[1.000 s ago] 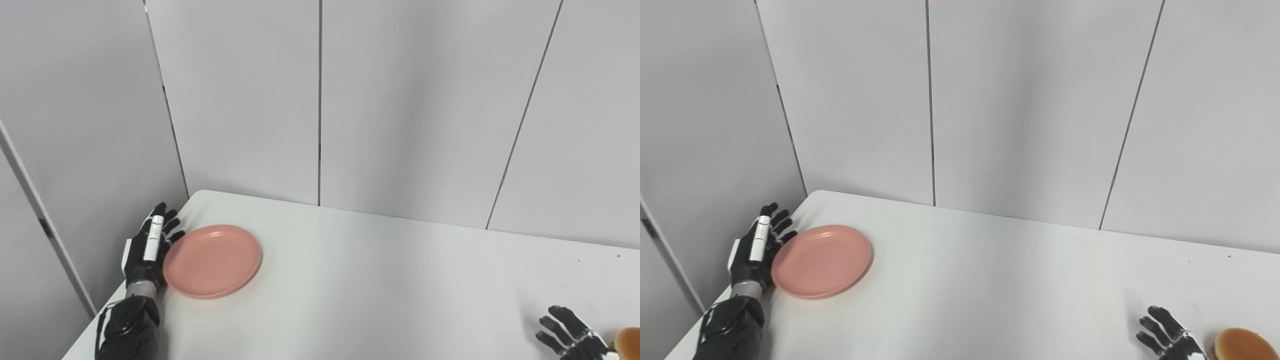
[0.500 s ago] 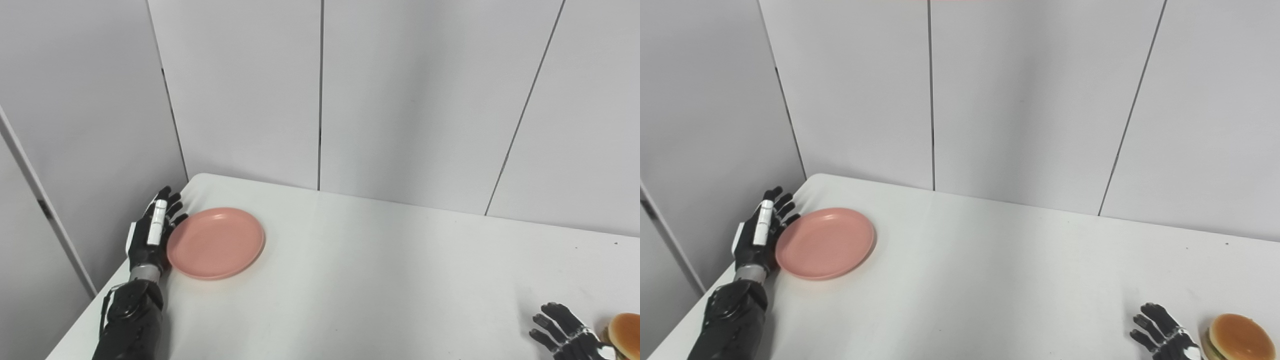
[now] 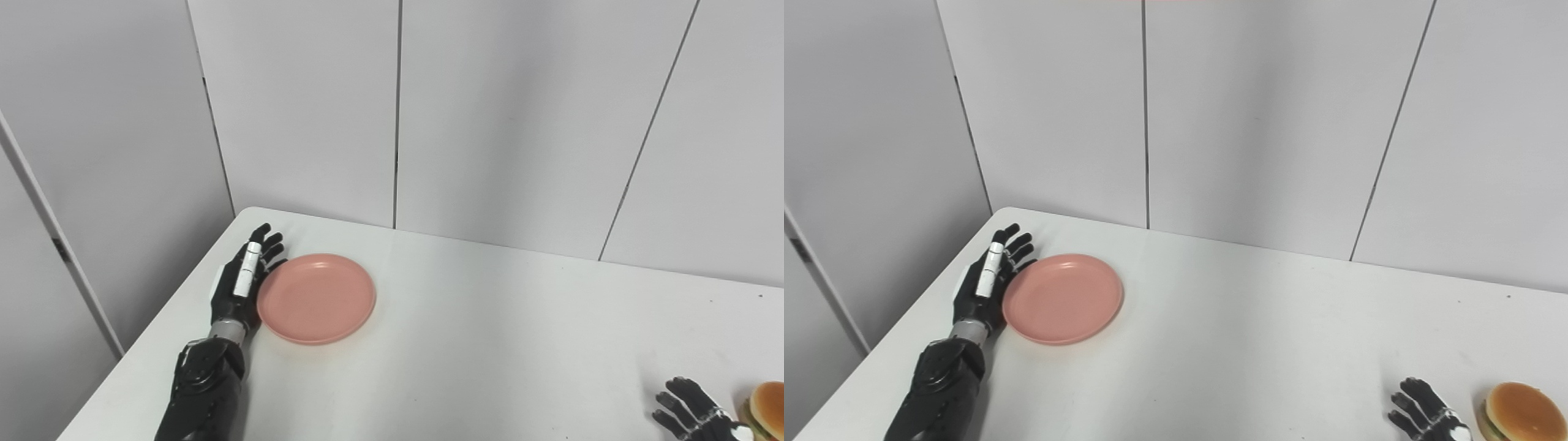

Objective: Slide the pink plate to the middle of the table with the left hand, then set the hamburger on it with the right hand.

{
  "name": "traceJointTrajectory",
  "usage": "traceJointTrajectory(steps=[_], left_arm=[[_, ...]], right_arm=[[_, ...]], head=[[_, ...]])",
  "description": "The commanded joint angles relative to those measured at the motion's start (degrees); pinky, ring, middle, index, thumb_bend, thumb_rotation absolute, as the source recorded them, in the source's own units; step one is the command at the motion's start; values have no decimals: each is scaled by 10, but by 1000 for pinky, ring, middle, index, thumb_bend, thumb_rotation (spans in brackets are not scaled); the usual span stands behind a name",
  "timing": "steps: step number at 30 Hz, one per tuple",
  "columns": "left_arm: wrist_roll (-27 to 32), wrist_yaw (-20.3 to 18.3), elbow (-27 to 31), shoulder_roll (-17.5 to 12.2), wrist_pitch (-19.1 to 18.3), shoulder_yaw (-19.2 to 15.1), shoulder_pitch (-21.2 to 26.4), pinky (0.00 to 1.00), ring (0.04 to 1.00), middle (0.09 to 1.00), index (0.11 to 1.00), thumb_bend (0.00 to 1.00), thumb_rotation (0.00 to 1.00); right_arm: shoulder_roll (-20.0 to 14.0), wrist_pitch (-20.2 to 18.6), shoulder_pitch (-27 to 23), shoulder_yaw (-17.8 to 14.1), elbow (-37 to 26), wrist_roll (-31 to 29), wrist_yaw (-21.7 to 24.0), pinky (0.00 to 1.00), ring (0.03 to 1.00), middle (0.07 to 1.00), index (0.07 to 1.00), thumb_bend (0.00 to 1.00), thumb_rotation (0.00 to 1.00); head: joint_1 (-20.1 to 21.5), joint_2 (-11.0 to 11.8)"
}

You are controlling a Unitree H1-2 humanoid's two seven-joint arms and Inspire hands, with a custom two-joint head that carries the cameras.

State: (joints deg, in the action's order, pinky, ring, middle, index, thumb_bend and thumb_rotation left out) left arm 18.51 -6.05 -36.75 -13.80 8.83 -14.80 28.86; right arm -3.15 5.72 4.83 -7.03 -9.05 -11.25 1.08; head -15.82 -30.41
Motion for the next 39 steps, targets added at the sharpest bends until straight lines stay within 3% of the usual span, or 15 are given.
traceJointTrajectory(steps=[1,4,14,26,35,39], left_arm=[[-4,-8,-3,9,-14,10,6,766,866,845,843,865,744],[-9,-9,-2,19,-13,22,8,758,864,839,847,872,747],[-24,-2,12,52,-24,45,5,736,858,823,833,891,758],[-34,-18,-1,88,-18,72,15,735,852,811,837,888,769],[-31,-10,23,128,-43,74,18,703,849,825,818,850,763],[-31,-18,15,143,-42,79,21,756,867,840,841,842,770]], right_arm=[[9,0,10,5,-2,3,-1,785,809,816,759,777,1000],[11,6,14,10,-3,14,-1,770,801,813,762,742,1000],[28,18,19,27,-4,38,-8,738,775,784,735,720,1000],[61,29,15,48,10,86,-30,708,756,779,720,785,1000],[82,25,13,66,9,114,-45,720,755,771,724,784,1000],[87,25,12,74,9,125,-51,713,755,776,727,788,1000]], head=[[7,-1],[30,7],[92,1],[161,-8],[193,-9],[203,-7]])
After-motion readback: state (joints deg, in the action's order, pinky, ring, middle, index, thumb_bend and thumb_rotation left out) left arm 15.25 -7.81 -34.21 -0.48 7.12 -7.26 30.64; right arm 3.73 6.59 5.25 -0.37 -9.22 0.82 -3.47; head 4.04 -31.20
